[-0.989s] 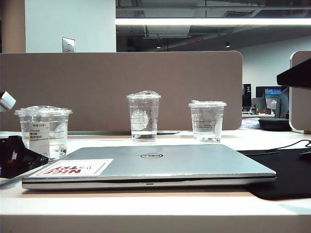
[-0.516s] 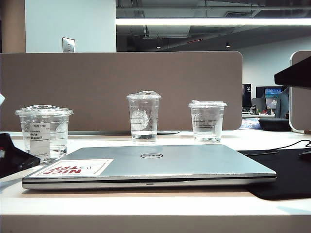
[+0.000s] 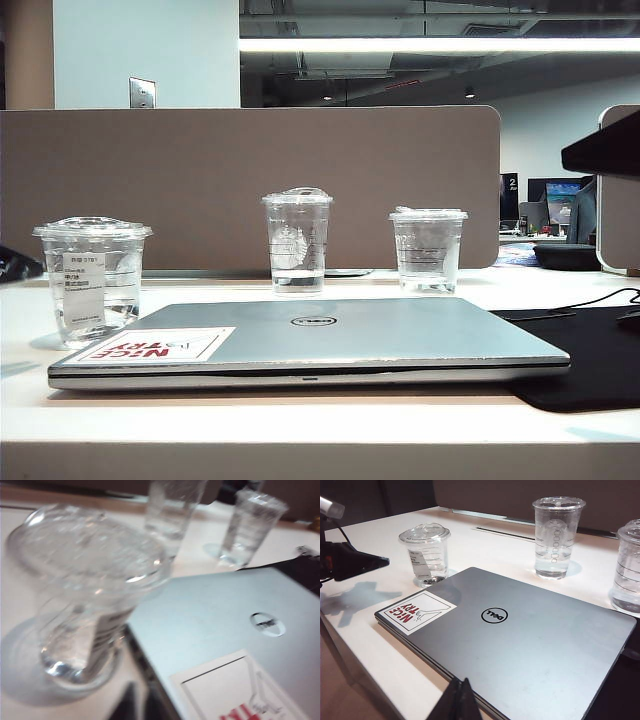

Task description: Pick up the coffee cup on the left and place it on the left side of the laptop.

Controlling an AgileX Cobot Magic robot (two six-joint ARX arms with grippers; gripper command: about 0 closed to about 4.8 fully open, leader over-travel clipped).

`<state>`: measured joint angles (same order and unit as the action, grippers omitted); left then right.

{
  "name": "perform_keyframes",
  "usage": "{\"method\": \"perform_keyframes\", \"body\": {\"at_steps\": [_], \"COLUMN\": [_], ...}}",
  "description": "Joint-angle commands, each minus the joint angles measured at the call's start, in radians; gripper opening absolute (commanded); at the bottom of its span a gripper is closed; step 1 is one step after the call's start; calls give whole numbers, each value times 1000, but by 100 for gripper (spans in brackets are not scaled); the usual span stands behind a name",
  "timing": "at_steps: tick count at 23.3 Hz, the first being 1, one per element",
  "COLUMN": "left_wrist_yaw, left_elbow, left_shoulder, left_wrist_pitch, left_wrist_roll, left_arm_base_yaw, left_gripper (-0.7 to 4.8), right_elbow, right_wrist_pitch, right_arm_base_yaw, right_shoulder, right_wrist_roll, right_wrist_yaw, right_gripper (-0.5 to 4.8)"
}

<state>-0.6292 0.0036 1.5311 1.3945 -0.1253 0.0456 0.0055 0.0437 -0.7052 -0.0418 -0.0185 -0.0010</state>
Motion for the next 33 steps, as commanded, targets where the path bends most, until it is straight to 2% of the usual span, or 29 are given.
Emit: {"method": "perform_keyframes", "body": {"at_steps": [1, 3, 7, 10, 11, 14, 18, 19, 21, 27, 33], "left_wrist_yaw": [10, 26, 26, 77, 158, 251, 263, 264, 264, 271, 278], "left_elbow": [2, 2, 2, 3, 3, 3, 3, 3, 3, 3, 5], "left_shoulder": [-56, -92, -222, -361, -450, -594, -768, -842, -924, -1027, -1085], "left_wrist_pitch": [36, 51, 58, 50, 26, -71, -286, -393, -507, -548, -550], "left_wrist_roll": [-70, -120, -289, -335, -328, -290, -233, -182, -130, -108, -55], "left_arm_base_yaw": [0, 0, -1, -19, -44, -72, -75, -74, -74, -74, -73], "left_gripper": [-6, -6, -5, -5, -5, -6, -6, -6, -6, -6, -6], "right_elbow": [-4, -4, -4, -4, -4, -4, -4, -5, -5, -4, -4], "right_wrist_pitch": [-18, -17, -24, -23, -21, -19, -18, -18, -18, -18, -18], "right_arm_base_yaw": [0, 1, 1, 1, 1, 3, 21, 45, 101, 291, 431], "right_shoulder": [5, 10, 45, 42, 42, 42, 42, 42, 42, 42, 42], "right_wrist_roll": [-4, -4, -4, -4, -4, -4, -4, -4, -4, -4, -4], "right_wrist_yaw": [2, 2, 2, 2, 2, 2, -1, -1, -1, 2, 2], "right_gripper": [-4, -4, -4, -4, -4, -4, -4, -4, -4, -4, -4]}}
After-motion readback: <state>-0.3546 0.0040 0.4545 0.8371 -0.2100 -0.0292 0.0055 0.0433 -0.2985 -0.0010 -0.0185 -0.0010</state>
